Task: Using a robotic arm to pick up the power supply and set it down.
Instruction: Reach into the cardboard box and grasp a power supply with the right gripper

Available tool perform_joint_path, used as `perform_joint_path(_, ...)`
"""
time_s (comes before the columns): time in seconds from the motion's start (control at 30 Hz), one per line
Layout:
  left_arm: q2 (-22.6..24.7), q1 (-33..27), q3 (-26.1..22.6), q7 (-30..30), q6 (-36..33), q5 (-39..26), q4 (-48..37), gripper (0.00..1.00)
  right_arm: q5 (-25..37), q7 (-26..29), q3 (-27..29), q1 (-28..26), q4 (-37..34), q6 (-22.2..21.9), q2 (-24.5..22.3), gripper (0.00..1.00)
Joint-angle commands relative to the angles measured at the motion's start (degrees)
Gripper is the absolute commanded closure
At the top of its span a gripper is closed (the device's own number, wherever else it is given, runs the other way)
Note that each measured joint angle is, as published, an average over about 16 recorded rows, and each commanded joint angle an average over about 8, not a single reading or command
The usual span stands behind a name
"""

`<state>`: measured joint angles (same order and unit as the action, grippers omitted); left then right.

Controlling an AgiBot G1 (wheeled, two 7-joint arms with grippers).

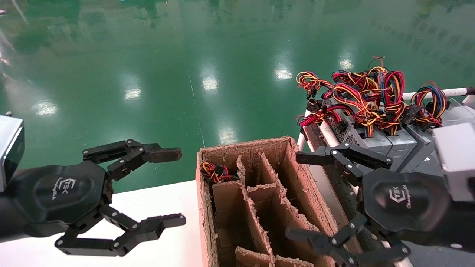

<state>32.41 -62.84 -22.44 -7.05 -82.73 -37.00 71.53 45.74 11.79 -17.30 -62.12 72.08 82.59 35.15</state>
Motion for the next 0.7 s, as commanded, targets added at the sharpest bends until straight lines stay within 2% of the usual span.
perform_joint_path(0.03, 0.0, 0.0, 0.0, 0.0, 0.0, 0.0, 0.0, 0.0, 0.71, 0.26, -0.18, 0.06, -0.07, -0.62, -0.19, 0.0)
perform_joint_path(0.17, 0.0, 0.0, 0.0, 0.0, 0.0, 0.0, 0.0, 0.0, 4.88, 1.33, -2.25, -1.14, -1.28, -3.29, 1.9, 0.0)
perform_joint_path(0.33, 0.0, 0.0, 0.0, 0.0, 0.0, 0.0, 0.0, 0.0, 11.19, 2.15, -5.99, -4.29, -5.1, -6.22, 7.19, 0.0)
perform_joint_path(0.53, 0.0, 0.0, 0.0, 0.0, 0.0, 0.0, 0.0, 0.0, 17.83, 1.33, -10.48, -9.35, -13.37, -8.03, 15.33, 0.0)
perform_joint_path(0.7, 0.0, 0.0, 0.0, 0.0, 0.0, 0.0, 0.0, 0.0, 21.14, -1.83, -12.67, -12.74, -21.38, -9.17, 21.45, 0.0)
